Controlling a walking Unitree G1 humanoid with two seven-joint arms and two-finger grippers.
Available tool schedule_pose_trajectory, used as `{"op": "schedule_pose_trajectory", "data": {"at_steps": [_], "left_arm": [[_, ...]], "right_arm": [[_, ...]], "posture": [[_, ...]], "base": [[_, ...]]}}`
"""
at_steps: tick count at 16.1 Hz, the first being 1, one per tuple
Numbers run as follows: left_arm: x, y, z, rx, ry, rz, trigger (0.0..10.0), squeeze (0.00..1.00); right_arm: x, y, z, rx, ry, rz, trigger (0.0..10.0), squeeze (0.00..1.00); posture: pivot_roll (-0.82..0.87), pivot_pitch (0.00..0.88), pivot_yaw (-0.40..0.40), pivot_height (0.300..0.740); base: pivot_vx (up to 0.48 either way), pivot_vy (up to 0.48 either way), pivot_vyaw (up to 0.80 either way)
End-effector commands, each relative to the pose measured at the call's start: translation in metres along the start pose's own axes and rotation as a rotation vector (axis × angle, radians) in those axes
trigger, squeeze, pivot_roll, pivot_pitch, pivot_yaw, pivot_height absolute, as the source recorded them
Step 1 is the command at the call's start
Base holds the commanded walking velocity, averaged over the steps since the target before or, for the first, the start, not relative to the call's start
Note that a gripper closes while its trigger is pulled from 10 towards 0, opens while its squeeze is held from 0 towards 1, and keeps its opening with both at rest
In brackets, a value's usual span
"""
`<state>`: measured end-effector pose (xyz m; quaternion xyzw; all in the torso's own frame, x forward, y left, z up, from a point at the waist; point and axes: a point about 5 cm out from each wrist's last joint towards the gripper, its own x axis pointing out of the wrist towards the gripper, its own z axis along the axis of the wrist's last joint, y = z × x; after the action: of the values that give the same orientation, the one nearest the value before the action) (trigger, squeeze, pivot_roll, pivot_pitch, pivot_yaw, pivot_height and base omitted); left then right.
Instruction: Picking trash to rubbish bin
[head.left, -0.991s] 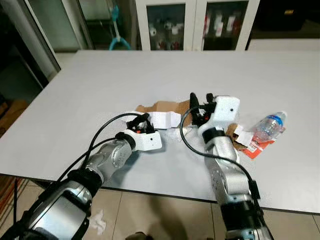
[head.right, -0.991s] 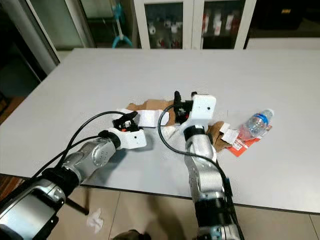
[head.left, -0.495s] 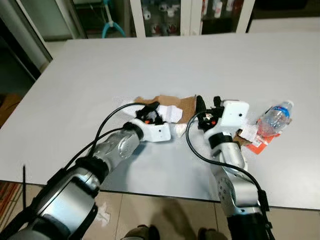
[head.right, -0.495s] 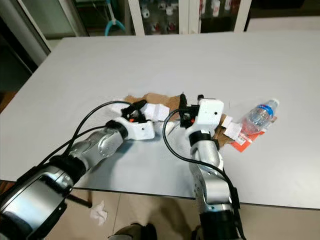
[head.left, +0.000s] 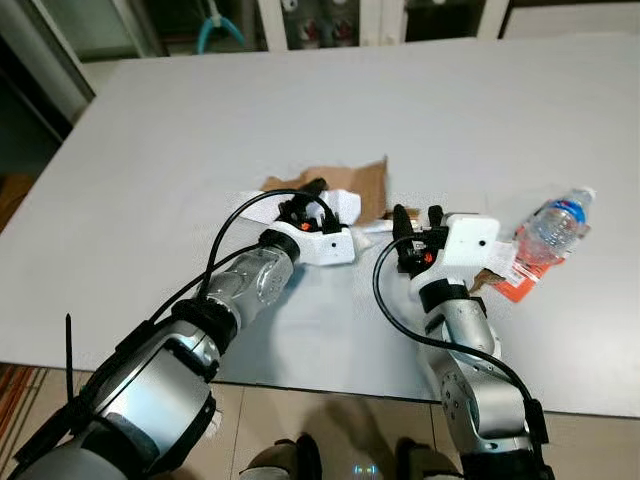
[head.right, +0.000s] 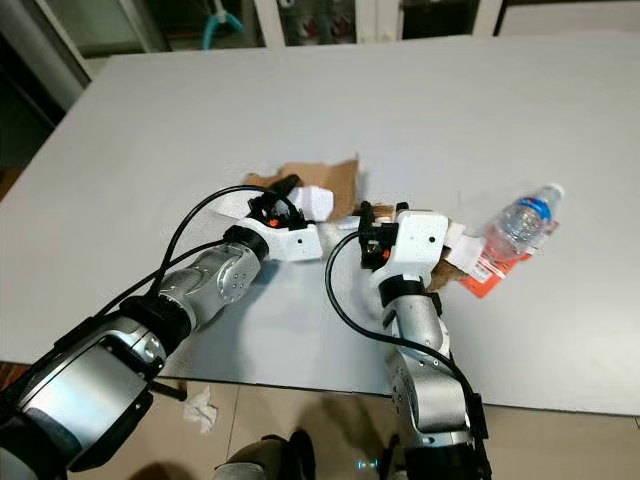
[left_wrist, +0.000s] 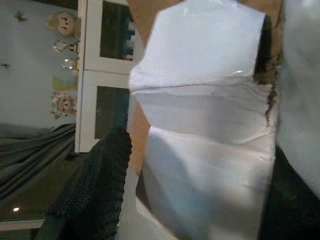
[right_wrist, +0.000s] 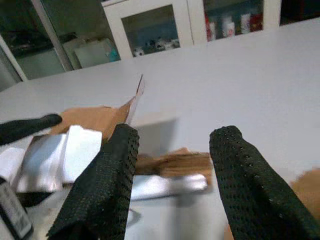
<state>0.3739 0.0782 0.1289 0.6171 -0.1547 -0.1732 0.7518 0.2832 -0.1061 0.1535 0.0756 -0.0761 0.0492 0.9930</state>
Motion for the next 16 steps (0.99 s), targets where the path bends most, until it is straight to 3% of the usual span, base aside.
{"op": "schedule_pose_trajectory", "data": {"at_steps": [1, 2, 12, 16], "left_arm": [[-0.027, -0.048, -0.020, 0.050, 0.105, -0.208, 8.6, 0.00], [-0.028, -0.050, -0.022, 0.049, 0.115, -0.217, 0.0, 0.00], [-0.038, -0.059, -0.029, 0.019, 0.146, -0.218, 0.0, 0.00], [-0.037, -0.054, -0.031, 0.018, 0.162, -0.180, 0.0, 0.00]], "right_arm": [[-0.003, 0.015, 0.000, 0.079, 0.007, 0.005, 10.0, 0.00], [-0.003, 0.015, 0.000, 0.079, 0.008, 0.004, 10.0, 0.00], [-0.001, 0.015, -0.001, 0.082, 0.023, 0.010, 10.0, 0.00], [0.001, 0.014, -0.001, 0.081, 0.025, 0.011, 10.0, 0.00]], "posture": [[-0.10, 0.276, 0.141, 0.720], [-0.10, 0.278, 0.142, 0.720], [-0.09, 0.265, 0.135, 0.720], [-0.08, 0.253, 0.132, 0.720]], "base": [[0.000, 0.000, 0.00], [0.000, 0.000, 0.00], [0.000, 0.000, 0.00], [0.000, 0.000, 0.00]]}}
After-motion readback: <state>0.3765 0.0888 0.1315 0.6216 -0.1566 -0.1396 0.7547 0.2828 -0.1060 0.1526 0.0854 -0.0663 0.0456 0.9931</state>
